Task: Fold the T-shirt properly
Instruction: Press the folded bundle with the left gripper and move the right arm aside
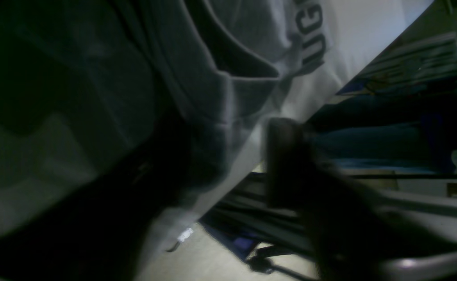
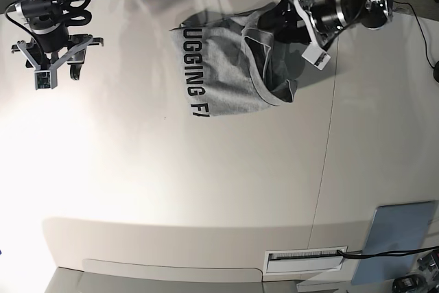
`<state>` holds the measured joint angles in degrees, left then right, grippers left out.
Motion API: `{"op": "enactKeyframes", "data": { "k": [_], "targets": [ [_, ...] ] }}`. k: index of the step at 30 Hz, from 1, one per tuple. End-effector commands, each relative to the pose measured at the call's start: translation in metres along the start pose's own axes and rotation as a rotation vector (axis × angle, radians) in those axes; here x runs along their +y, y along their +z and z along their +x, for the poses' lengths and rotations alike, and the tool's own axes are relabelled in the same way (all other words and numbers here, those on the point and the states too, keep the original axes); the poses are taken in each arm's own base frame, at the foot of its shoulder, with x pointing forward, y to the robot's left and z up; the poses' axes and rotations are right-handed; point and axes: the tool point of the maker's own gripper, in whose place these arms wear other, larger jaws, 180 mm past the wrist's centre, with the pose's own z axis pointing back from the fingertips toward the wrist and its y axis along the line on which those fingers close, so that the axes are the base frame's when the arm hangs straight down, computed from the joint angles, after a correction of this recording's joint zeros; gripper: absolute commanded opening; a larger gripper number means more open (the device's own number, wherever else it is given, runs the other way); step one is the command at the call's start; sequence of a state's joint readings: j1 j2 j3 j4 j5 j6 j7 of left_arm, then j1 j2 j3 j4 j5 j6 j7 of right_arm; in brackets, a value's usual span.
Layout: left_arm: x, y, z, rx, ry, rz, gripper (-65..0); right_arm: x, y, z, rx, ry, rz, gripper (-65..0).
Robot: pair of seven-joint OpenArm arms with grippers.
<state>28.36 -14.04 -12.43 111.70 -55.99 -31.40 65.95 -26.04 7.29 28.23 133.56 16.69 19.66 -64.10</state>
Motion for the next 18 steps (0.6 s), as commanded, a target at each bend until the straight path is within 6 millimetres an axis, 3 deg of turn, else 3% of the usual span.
{"op": "enactKeyframes", "data": {
  "k": [1,2,3,7,11,16,18],
  "targets": [
    [-0.008,0.002,0.002,-0.016,-0.017,-0.025,-52.6,-0.002,0.003,0.009,-0.038,0.01,-0.004,-35.8],
    [-0.01,0.003,-0.002,-0.009,-0.025,-0.037,-61.5,-0.002,0.003,0.009,-0.038,0.01,-0.004,-35.8],
    [-0.011,0.004,-0.005,0.002,-0.025,-0.043,-65.0,-0.002,0.003,0.009,-0.038,0.01,-0.004,-35.8],
    [-0.01,0.033,-0.009,0.013,-0.005,-0.068,-65.0,-0.002,0.003,0.01,-0.039,0.01,-0.004,-35.8],
    [0.011,0.063,-0.015,-0.005,0.014,0.018,-65.0,-0.002,0.003,0.009,-0.038,0.01,-0.004,-35.8],
    [0.02,0.073,-0.039,0.1,0.018,0.066,-65.0,-0.002,0.003,0.009,-0.038,0.01,-0.004,-35.8],
    [0.025,0.074,-0.044,0.125,0.012,0.095,-59.3,-0.002,0.003,0.01,-0.039,0.01,-0.004,-35.8]
  ]
}}
